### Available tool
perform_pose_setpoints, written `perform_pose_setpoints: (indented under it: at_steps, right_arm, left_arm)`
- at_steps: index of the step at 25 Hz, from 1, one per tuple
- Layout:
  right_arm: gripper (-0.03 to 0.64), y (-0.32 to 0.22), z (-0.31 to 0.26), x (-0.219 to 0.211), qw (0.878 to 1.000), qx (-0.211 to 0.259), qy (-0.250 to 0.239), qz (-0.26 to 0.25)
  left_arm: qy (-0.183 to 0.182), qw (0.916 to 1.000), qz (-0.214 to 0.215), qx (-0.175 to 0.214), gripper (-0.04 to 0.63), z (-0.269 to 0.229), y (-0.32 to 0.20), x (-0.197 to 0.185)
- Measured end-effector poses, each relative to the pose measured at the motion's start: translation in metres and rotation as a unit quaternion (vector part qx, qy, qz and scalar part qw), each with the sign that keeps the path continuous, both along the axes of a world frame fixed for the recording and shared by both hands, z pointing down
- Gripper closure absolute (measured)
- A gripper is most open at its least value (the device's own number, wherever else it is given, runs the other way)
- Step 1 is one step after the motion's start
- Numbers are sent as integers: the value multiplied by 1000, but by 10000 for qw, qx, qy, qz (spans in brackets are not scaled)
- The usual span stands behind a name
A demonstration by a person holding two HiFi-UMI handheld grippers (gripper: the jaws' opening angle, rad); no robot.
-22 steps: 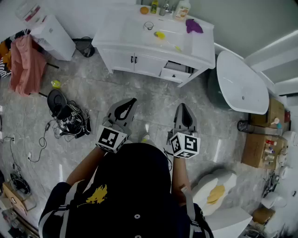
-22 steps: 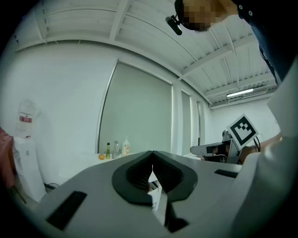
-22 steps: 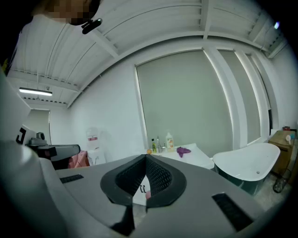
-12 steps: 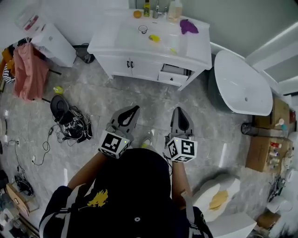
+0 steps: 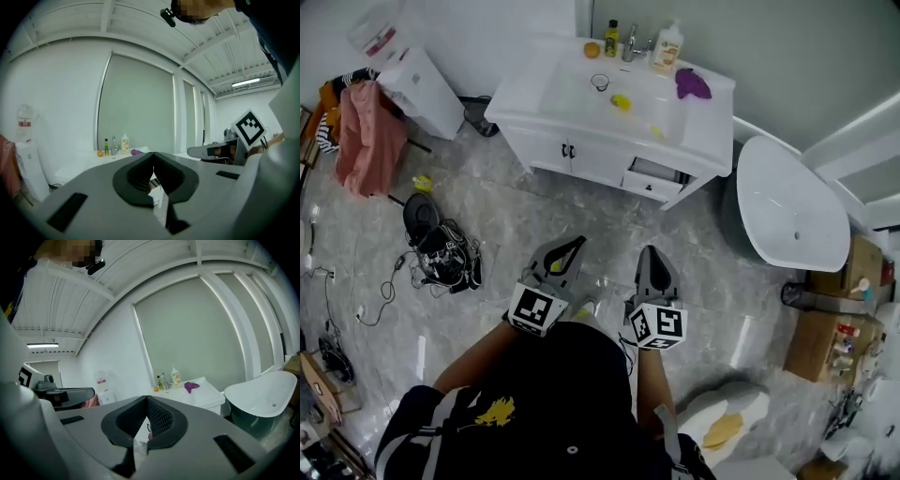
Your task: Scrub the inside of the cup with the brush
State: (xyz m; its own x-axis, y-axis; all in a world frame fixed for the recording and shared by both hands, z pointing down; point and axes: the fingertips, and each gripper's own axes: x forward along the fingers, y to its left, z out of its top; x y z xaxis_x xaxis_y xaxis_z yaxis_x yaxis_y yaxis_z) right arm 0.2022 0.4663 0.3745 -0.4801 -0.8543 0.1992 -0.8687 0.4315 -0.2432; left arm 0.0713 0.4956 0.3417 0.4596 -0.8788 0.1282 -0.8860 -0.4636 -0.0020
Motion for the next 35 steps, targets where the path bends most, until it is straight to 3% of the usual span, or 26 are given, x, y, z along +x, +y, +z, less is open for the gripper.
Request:
perform_pose_setpoints:
  at_steps: [6, 14, 20, 25, 30, 31, 32, 33, 34, 35]
  right_arm:
    - [589, -53, 8, -24, 9998, -61, 173, -44]
    - [589, -163, -10, -73, 9985, 133, 448, 300]
    - [589, -224, -12, -95, 9964, 86, 540, 642]
    - [589, -254, -4, -90, 9943, -63, 661, 835]
    - [584, -303, 6, -66, 9926, -98, 712, 979]
    - [548, -315, 8, -62, 9929, -92, 682, 967]
    - [440, -327, 11, -58, 9936, -90, 646, 918]
    - [352, -339, 15, -55, 9946, -94, 615, 835]
    - [335, -352, 19, -51, 9954, -106, 600, 737]
    - [299, -367, 23, -47, 9961, -125, 600, 635]
  left_arm:
    - [11, 10000, 70, 31, 578, 12, -63, -32]
    - [431, 9987, 247, -84, 578, 20, -175, -87]
    - [428, 9981, 427, -120, 578, 26, -253, -124]
    - [538, 9967, 571, -217, 578, 31, -302, -124]
    - [425, 9969, 614, -243, 577, 44, -350, -107]
    - [403, 9971, 605, -233, 569, 46, -360, -103]
    - [414, 9970, 597, -251, 543, 48, -369, -99]
    - [446, 9968, 589, -296, 457, 50, -379, -94]
    - [466, 9966, 574, -349, 383, 52, -390, -90]
    - [451, 9967, 552, -392, 366, 54, -402, -86]
